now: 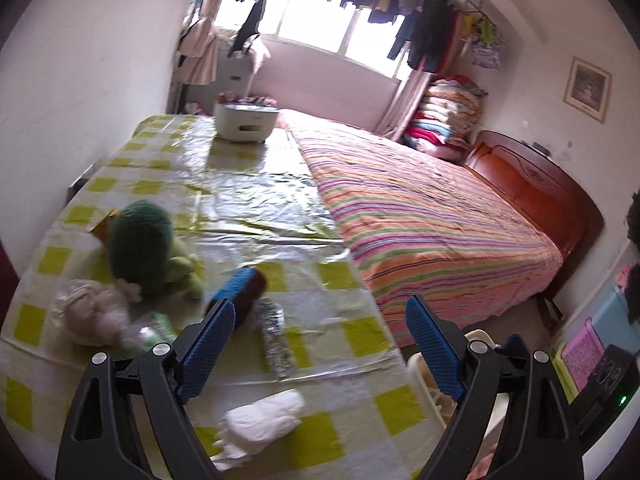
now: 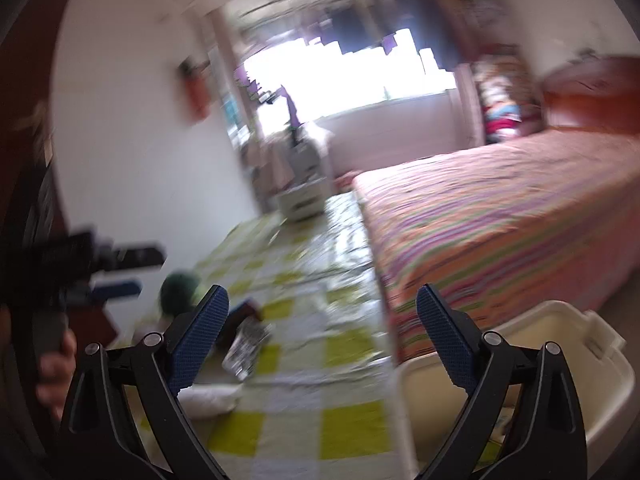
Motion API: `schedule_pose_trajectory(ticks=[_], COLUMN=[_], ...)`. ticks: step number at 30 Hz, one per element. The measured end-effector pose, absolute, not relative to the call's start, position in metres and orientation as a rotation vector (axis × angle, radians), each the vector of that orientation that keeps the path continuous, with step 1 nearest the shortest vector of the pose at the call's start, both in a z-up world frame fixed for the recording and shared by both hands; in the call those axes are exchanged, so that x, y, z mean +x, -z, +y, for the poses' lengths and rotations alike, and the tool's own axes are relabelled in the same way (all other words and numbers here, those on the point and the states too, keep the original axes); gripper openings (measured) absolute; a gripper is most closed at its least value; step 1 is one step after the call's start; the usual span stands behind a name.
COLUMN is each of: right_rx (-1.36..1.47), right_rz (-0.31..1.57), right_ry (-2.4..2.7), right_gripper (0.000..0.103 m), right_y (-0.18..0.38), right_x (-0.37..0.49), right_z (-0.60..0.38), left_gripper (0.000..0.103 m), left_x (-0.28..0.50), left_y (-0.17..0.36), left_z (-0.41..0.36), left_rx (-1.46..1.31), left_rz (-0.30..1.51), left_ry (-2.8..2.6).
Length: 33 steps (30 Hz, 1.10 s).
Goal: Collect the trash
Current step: 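Move both tools back to the table and grasp the white tissue with the right tool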
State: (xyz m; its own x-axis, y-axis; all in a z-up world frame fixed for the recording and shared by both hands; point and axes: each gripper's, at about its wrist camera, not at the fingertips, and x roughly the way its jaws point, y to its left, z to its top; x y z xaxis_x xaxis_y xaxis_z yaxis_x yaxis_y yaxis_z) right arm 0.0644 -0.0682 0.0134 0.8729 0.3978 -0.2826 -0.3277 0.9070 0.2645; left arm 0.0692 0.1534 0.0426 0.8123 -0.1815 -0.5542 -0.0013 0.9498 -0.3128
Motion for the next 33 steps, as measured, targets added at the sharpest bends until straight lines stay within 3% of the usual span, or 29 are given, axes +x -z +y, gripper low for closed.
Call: schedule_pose_trajectory(ticks=[16, 28, 31, 33], right_rx=[-0.111, -0.405, -0.439, -0.450], right_rz=[0.601, 0.595, 0.613, 0.631], right_ry=[-0.832, -0.888, -0.886, -0.881], right_gripper=[0.094, 0.094, 0.092, 0.081], right_y=[0.023, 0.040, 0.045, 0.048], right_x=[0.060, 0.039, 0.046, 0.052], right_z=[0.066, 0.113, 0.120, 0.123], left_gripper=[0.085, 0.085, 0.085, 0.085], left_x=[0.044, 0.028, 0.024, 0.022], left_y=[-0.026, -0.008, -0.004, 0.000], left_z=[0.269, 0.318, 0.322, 0.327], left_rx=[-0.497, -0.569, -0.561, -0.565], left_rz=[0.652, 0.704, 0.717, 0.724], left_ry=[-0.118, -0.192, -0.205, -0.213])
